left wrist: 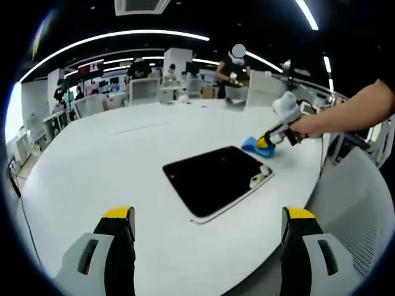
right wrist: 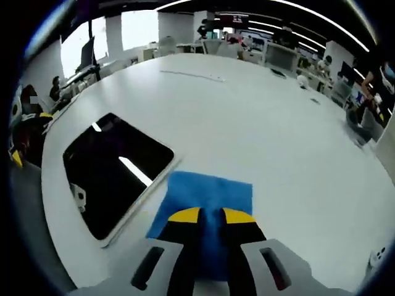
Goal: Wipe the mirror surface with the cleaning cloth until all visible marks leave the cleaned area.
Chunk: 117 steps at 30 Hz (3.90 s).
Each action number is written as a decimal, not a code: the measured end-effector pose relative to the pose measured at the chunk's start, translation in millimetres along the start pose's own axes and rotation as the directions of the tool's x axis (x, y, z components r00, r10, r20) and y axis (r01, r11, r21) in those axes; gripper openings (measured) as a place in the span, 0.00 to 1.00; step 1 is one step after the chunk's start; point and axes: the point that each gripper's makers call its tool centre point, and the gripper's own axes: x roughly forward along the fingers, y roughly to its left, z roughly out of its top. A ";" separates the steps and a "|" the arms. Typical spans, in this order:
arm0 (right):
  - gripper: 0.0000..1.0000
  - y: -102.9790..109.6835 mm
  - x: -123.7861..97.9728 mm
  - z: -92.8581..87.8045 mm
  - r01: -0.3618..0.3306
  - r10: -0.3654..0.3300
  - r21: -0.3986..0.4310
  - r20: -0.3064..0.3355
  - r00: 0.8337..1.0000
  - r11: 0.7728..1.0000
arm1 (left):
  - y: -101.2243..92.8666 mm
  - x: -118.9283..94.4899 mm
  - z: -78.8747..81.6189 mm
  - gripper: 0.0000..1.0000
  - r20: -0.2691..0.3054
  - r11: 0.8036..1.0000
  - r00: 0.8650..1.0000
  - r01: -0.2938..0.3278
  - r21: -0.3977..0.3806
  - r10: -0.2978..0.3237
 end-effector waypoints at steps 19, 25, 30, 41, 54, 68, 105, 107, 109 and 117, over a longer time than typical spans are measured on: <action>0.00 -4.8 -9.6 10.4 0.029 -0.028 0.308 -0.008 1.000 0.951 | 0.0 -0.3 -0.6 0.99 -0.003 1.000 1.000 -0.002 0.000 0.002; 0.00 -8.3 -13.3 5.5 0.043 -0.035 0.368 -0.027 0.999 0.929 | 0.4 -0.8 -0.5 0.99 0.000 1.000 1.000 -0.002 -0.008 0.002; 0.00 -9.2 -17.9 20.4 0.033 -0.040 0.415 0.010 0.999 0.909 | -0.9 0.3 -2.1 0.99 -0.009 1.000 1.000 0.002 0.008 -0.002; 0.00 -3.7 -16.5 36.4 0.010 -0.030 0.448 0.036 0.999 0.894 | 1.2 0.4 -2.6 0.99 -0.014 1.000 1.000 -0.006 0.004 0.006; 0.00 13.0 -7.7 41.9 0.004 -0.011 0.421 0.016 1.000 0.907 | 1.3 0.1 -1.1 0.99 -0.004 1.000 1.000 -0.005 -0.002 0.005; 0.00 31.8 8.1 52.3 0.004 0.006 0.420 -0.023 1.000 0.907 | 0.3 -0.1 2.8 0.99 0.019 1.000 1.000 0.004 -0.005 -0.004; 0.00 90.4 41.8 87.9 -0.128 0.154 0.356 -0.045 0.987 0.926 | -1.8 -0.4 3.4 0.99 0.016 1.000 1.000 0.006 0.013 -0.006; 0.00 93.8 42.2 89.9 -0.132 0.157 0.354 -0.042 0.987 0.926 | -1.9 -0.6 4.0 0.99 0.018 1.000 1.000 0.006 0.012 -0.006; 0.00 96.8 44.1 92.4 -0.135 0.159 0.353 -0.041 0.986 0.926 | -1.6 -1.2 5.3 0.99 0.025 1.000 1.000 0.002 0.017 -0.003; 0.00 117.4 51.9 106.7 -0.168 0.188 0.342 -0.027 0.982 0.925 | -2.1 -1.2 5.4 0.99 0.026 1.000 1.000 0.005 0.015 -0.006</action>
